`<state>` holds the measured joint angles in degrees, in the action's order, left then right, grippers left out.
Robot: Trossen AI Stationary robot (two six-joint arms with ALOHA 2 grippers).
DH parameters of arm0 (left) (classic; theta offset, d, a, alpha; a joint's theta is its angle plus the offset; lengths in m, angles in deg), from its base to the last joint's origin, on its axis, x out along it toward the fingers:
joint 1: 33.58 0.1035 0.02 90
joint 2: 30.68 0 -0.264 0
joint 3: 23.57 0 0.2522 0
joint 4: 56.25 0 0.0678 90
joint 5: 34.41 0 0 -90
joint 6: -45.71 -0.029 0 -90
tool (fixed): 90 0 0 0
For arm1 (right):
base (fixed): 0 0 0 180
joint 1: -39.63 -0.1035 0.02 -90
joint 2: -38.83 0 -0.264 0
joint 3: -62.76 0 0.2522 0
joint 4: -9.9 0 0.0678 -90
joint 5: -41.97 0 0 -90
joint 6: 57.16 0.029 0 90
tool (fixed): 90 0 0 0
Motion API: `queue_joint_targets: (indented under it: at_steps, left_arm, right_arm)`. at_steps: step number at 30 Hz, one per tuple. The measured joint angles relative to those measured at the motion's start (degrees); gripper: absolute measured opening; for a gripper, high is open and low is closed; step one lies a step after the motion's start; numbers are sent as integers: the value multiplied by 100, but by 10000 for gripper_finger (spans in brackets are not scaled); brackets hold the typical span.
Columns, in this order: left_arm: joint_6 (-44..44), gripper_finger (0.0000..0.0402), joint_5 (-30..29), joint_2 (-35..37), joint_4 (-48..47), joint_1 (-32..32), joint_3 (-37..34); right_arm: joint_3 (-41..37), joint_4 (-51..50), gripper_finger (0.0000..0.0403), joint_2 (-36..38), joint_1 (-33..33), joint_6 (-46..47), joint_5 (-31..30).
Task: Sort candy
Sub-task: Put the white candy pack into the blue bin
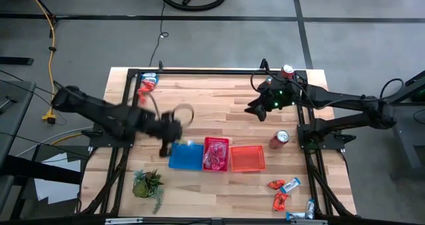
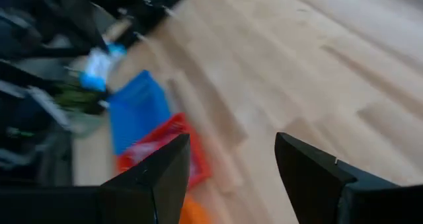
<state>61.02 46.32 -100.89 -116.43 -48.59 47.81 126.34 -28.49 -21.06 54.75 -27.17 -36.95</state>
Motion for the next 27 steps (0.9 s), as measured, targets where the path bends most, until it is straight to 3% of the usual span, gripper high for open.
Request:
queue_joint_targets:
  at_steps: [5,10,15,20,27]
  left_arm:
    - [386,1,-611,-7,695,-1031,-847]
    - [737,1,-482,-115,1965,-1212,-1453]
    - [845,0,-659,-539,1987,-1159,-1415]
    - [1129,9,-466,-1046,1929,-1052,-1233]
    - [1165,87,-180,-1303,1130,-876,-431]
  right_arm:
    - [0,418,216,1,-577,833,5]
    - [0,476,216,0,-1160,1322,-189]
    - [0,462,216,0,-1622,1459,-286]
    - [0,409,216,0,-2008,1474,-361]
    - [0,258,216,233,-2523,1372,-361]
